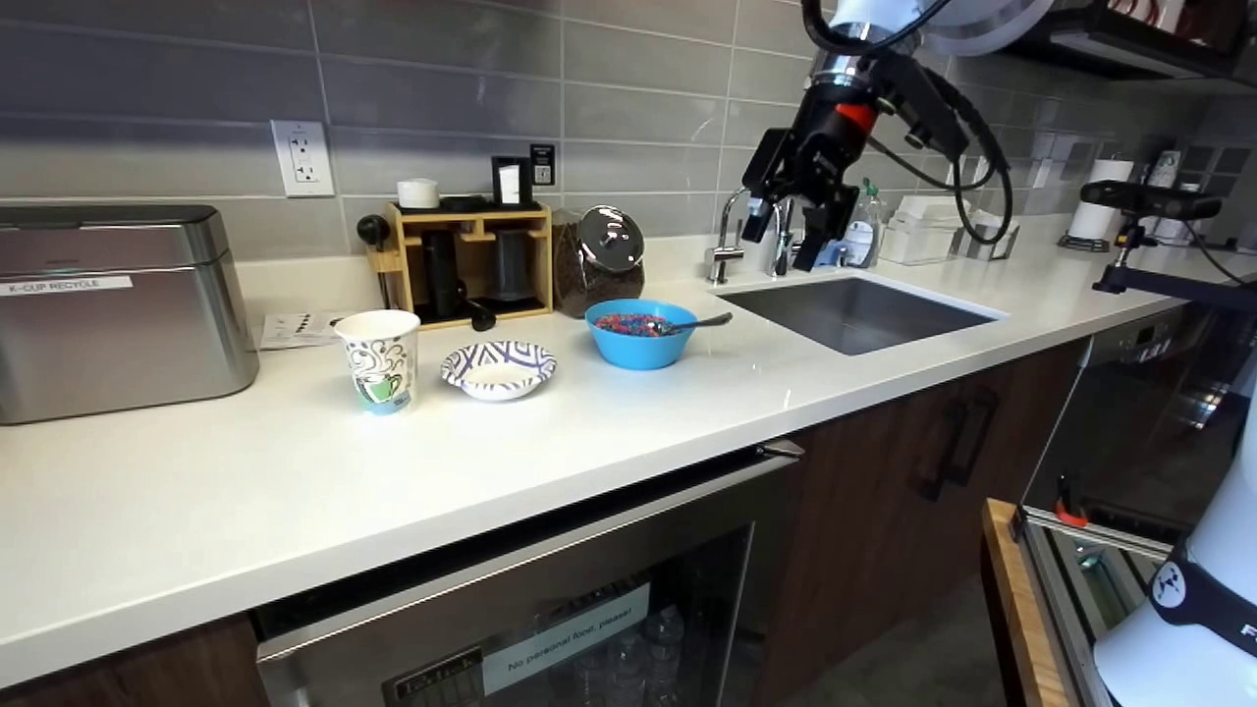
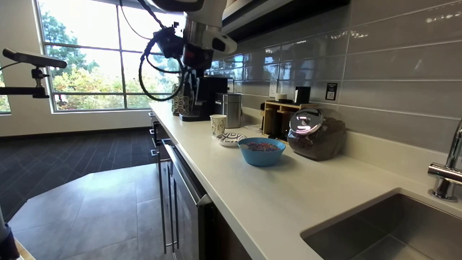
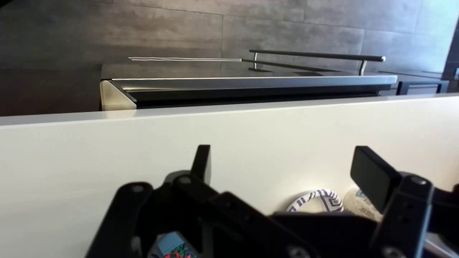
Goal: Scoop up some cereal in the blue bowl and put it into the white one
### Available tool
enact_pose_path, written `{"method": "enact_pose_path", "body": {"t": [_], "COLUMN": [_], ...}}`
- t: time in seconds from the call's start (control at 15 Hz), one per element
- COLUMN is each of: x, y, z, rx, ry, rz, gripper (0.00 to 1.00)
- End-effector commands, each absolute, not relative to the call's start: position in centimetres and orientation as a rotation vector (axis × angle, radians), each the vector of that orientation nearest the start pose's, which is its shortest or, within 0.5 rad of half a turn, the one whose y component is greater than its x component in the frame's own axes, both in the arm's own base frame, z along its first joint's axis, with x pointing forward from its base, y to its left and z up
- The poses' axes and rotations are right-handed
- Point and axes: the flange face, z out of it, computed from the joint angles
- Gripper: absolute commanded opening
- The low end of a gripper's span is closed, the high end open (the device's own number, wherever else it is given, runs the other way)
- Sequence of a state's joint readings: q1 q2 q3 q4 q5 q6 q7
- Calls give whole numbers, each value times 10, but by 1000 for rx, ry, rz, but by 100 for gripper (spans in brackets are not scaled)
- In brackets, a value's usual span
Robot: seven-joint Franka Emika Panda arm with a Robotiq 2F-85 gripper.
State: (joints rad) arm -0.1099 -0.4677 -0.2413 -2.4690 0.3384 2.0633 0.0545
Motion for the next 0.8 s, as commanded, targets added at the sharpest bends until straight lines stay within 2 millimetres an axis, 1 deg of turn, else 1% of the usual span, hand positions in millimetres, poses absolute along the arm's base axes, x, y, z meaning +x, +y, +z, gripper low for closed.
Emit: {"method": "enact_pose_path", "body": {"t": [0.0, 0.2, 0.27, 0.33, 0.47, 0.67, 0.73], "x": [399, 404, 406, 397, 399, 404, 411], "y": [-167, -199, -208, -191, -204, -207, -213], "z": [420, 392, 382, 399, 385, 382, 374], "rx": [-2492, -2407, -2395, -2430, -2416, -2414, -2417], "ry": [837, 899, 899, 889, 906, 914, 968], "rz": [-158, -166, -129, -152, -137, -132, -123], "gripper": [100, 100, 100, 100, 100, 100, 100]}}
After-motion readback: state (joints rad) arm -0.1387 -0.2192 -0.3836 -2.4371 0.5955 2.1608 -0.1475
